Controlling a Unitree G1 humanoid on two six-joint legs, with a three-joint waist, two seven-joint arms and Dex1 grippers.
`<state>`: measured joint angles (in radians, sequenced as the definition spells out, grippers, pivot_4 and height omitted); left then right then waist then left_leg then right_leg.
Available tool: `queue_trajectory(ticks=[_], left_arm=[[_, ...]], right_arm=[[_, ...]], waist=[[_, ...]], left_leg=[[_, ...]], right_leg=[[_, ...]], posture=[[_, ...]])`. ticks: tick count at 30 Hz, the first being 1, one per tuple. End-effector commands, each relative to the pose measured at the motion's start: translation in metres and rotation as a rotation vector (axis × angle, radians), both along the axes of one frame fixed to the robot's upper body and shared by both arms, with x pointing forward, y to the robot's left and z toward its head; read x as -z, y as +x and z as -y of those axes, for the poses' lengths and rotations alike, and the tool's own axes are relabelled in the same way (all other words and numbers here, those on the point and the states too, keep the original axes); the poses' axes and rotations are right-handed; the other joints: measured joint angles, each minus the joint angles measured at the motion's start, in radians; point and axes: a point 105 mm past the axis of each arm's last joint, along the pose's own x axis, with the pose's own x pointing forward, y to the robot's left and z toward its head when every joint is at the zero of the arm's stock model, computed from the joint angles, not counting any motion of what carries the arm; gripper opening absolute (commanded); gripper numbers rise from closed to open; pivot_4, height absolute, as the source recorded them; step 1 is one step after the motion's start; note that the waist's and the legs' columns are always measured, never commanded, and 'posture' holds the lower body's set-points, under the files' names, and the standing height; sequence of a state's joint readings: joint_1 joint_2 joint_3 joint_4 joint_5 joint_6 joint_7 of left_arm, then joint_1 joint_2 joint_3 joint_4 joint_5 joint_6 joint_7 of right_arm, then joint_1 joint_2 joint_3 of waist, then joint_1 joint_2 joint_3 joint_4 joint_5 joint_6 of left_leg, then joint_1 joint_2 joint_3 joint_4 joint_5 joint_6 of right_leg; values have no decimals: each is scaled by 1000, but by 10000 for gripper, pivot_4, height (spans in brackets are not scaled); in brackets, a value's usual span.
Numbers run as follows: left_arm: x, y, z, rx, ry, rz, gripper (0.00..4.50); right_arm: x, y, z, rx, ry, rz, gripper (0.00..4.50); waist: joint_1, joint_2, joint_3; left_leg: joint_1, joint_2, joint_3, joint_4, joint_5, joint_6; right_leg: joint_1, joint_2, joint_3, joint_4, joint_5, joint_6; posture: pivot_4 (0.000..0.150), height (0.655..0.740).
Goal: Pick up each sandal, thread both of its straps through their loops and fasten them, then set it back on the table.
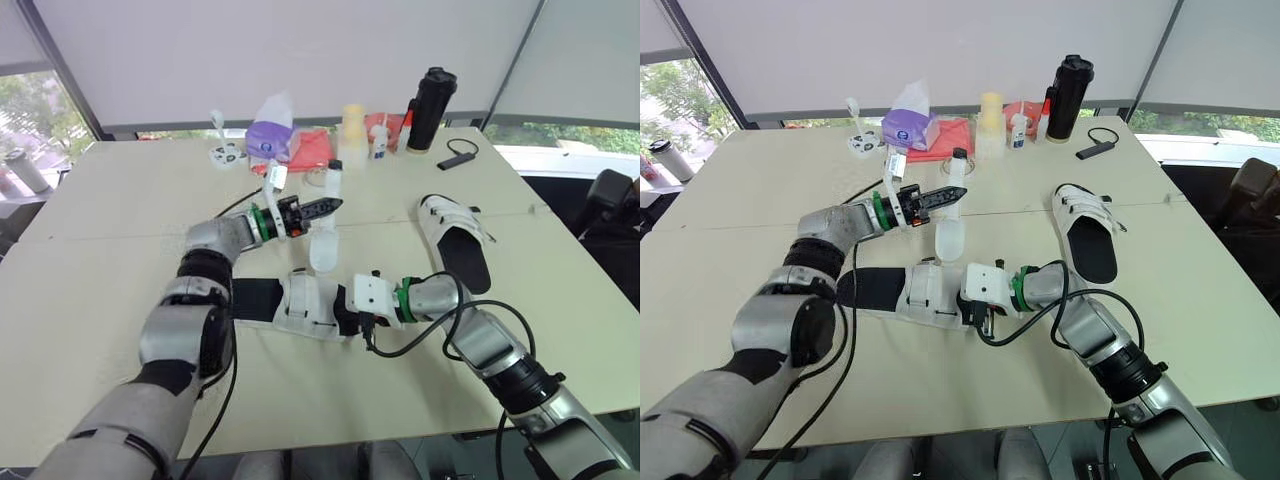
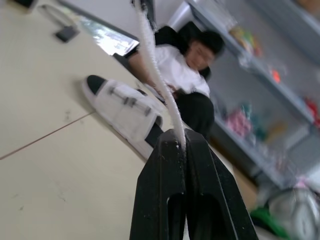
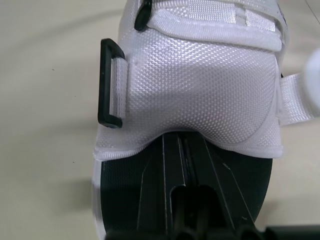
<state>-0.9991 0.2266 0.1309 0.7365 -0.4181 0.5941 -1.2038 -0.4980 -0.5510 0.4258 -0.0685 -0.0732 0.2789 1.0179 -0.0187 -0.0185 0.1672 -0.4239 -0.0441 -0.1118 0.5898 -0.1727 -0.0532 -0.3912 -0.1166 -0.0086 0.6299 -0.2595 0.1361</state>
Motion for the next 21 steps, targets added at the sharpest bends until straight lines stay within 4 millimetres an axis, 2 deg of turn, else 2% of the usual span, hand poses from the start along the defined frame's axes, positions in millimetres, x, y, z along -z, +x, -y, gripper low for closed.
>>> queue_trajectory(ticks=[1,5,9,12,14,16,21], left_arm=[[-18,-30,1,105,52,272,586],[0,-68,1,176,220,595,586],[4,-84,0,193,253,711,586],[15,-98,0,228,318,846,586],[27,-115,-3,311,369,957,586],[34,-125,-6,358,385,999,586],[42,-136,-11,415,411,1112,586]], right_arm=[[26,-2,16,54,-82,-79,0],[28,-4,16,47,-88,-82,0],[28,-4,17,43,-91,-84,0],[29,-4,16,38,-94,-84,0],[30,-6,16,28,-97,-89,0],[30,-8,15,20,-100,-91,0],[32,-10,15,8,-108,-96,0]], waist=[[1,0,0],[7,0,0],[10,0,0],[8,1,0],[7,1,0],[7,1,0],[9,1,0]], left_leg=[[0,0,0,0,0,0],[0,0,0,0,0,0],[0,0,0,1,0,0],[0,1,0,1,0,0],[0,1,0,1,0,0],[0,1,1,0,0,0],[-1,1,0,0,0,0]], right_leg=[[0,0,0,0,0,0],[1,0,1,-1,-2,-5],[1,-1,1,-1,-2,-6],[1,-1,1,-2,-2,-6],[1,-1,1,-2,-2,-6],[0,-2,1,-3,-3,-7],[0,-2,1,-3,-3,-8]], posture=[[1500,7296],[1500,7296],[1500,7296],[1500,7296],[1500,7296],[1500,7296],[1500,7296]])
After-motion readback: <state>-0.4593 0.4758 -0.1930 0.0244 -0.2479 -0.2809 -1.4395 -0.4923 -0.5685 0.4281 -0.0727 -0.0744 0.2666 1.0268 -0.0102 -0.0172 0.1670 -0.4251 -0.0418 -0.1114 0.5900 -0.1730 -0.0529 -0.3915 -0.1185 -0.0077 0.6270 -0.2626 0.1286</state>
